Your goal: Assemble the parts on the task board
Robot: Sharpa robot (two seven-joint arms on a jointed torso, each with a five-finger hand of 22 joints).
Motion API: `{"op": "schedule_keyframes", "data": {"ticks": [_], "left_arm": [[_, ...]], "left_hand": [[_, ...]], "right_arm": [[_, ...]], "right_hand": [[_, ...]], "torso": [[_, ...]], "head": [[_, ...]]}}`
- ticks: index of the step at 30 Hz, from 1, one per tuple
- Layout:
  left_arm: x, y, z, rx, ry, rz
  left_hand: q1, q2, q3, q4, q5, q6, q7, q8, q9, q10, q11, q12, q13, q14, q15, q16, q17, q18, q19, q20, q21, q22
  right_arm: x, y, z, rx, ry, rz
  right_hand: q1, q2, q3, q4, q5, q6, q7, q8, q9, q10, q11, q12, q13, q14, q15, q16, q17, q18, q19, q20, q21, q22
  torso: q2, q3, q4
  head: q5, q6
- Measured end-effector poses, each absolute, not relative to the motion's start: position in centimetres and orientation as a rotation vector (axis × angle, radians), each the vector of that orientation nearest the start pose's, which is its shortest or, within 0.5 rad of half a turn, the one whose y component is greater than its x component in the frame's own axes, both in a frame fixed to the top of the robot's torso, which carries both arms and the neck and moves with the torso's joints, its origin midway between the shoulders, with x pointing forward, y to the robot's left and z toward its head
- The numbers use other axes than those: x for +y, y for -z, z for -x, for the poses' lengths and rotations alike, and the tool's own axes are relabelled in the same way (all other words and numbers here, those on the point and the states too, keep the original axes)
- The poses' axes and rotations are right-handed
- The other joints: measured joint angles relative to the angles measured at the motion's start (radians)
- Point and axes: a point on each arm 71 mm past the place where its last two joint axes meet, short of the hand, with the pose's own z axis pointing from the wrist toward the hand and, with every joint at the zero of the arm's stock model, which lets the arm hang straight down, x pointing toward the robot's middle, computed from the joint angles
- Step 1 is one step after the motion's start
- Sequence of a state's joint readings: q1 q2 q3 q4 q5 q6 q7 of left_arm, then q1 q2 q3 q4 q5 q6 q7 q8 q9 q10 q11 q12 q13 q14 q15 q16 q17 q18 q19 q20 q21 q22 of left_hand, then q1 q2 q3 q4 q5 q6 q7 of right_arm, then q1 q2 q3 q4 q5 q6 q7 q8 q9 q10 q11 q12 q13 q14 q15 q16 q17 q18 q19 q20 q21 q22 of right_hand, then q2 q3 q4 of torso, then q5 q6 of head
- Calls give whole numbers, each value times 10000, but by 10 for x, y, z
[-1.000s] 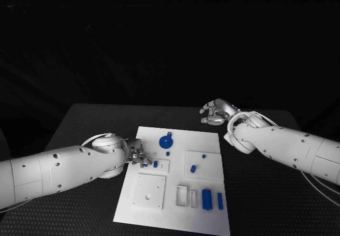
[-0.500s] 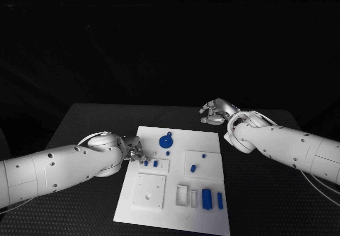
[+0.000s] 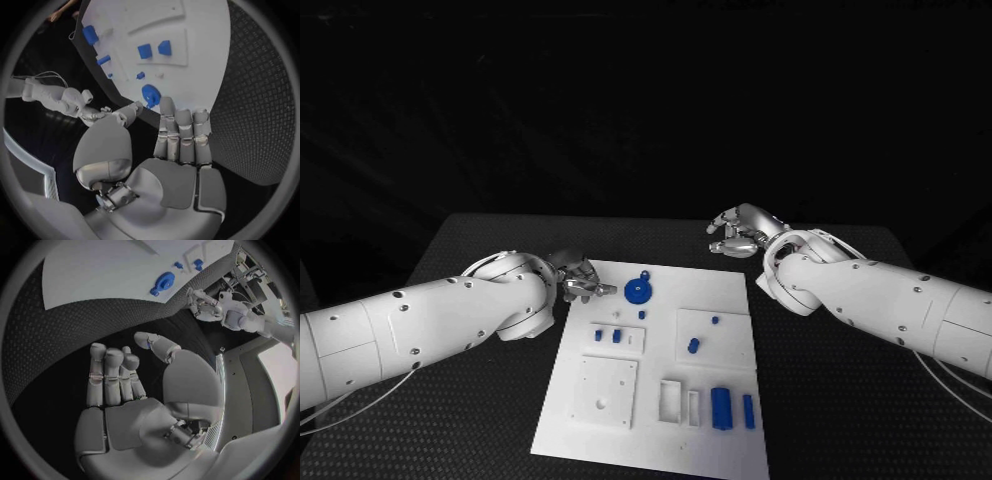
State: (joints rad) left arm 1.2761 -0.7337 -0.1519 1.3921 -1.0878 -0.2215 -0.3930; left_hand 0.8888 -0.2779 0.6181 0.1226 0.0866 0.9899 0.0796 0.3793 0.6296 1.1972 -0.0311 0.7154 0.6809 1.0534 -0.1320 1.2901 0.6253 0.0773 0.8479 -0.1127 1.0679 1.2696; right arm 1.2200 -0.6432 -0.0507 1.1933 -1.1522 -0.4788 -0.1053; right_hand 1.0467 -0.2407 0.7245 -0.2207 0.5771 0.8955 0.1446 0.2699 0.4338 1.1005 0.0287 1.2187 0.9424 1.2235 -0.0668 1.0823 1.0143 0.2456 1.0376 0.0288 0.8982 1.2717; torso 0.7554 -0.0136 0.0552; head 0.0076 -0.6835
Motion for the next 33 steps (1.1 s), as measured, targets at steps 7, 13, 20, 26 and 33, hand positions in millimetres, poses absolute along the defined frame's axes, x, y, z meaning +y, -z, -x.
{"op": "schedule_keyframes", "data": {"ticks": [7, 13, 20, 26, 33], "left_arm": [[186, 211, -518, 19031, 6056, 2371], [162, 218, -514, 18459, 6679, 445], [146, 221, -510, 17702, 6748, -1761], [131, 224, -504, 17341, 6743, -3237], [119, 231, -502, 17325, 6580, -4250]], "left_hand": [[2573, 543, 142, -2377, 796, -734, 530, -196, -337, -790, 798, -2702, -1946, -1039, 785, -1326, -659, -313, -960, 324, -1055, -324], [3087, 516, 273, -3174, 516, -771, 416, -314, -579, -779, 1053, -4074, -2917, -1098, 1076, -1984, -930, -315, -1067, 359, -1400, -370], [3210, 393, 232, -3249, -201, -719, 363, -426, -745, -606, 1113, -4851, -3388, -1047, 1127, -2100, -923, -322, -1066, 360, -1483, -341], [3084, 252, 183, -3199, -201, -641, 285, -427, -786, -462, 1115, -5038, -3502, -921, 1108, -2100, -845, -329, -1007, 343, -1483, -296], [3110, 200, 183, -3199, 367, -640, 285, -478, -874, -427, 1149, -5423, -3667, -930, 1117, -2149, -789, -330, -1007, 343, -1598, -224]], "right_arm": [[-208, 192, -550, 15797, -6213, -2548], [-207, 192, -550, 15807, -6239, -2530], [-207, 192, -550, 15811, -6238, -2526], [-206, 192, -550, 15815, -6257, -2515], [-206, 192, -549, 15818, -6281, -2504]], "right_hand": [[0, 0, 0, 0, 0, 0, 0, 0, 1, 0, 0, 0, 0, 0, 0, 0, -9, 0, 0, 0, 0, 0], [0, 0, -27, -28, 0, 0, 0, 0, 1, 0, 0, 0, -10, 0, 0, 0, -9, -1, 0, 0, 0, -1], [0, 0, -28, -27, 0, 0, 0, 0, 1, 0, 0, 0, -9, 0, 0, 0, -8, -1, 0, 0, 0, -2], [0, 0, -27, -27, 0, 0, 0, 0, 2, 0, 0, 0, -9, 0, 0, 0, -8, 0, 0, 0, 0, -2], [0, 0, -27, -27, 0, 0, 0, 0, 2, 0, 0, 0, -15, 0, 0, 0, -7, 0, 0, 0, 0, 6]], "torso": [[5, 7, -2], [18, -4, -10], [21, -12, -14], [19, -14, -2], [17, -19, -2]], "head": [[-76, 61], [-124, 133], [-187, 158], [-236, 145], [-261, 137]]}}
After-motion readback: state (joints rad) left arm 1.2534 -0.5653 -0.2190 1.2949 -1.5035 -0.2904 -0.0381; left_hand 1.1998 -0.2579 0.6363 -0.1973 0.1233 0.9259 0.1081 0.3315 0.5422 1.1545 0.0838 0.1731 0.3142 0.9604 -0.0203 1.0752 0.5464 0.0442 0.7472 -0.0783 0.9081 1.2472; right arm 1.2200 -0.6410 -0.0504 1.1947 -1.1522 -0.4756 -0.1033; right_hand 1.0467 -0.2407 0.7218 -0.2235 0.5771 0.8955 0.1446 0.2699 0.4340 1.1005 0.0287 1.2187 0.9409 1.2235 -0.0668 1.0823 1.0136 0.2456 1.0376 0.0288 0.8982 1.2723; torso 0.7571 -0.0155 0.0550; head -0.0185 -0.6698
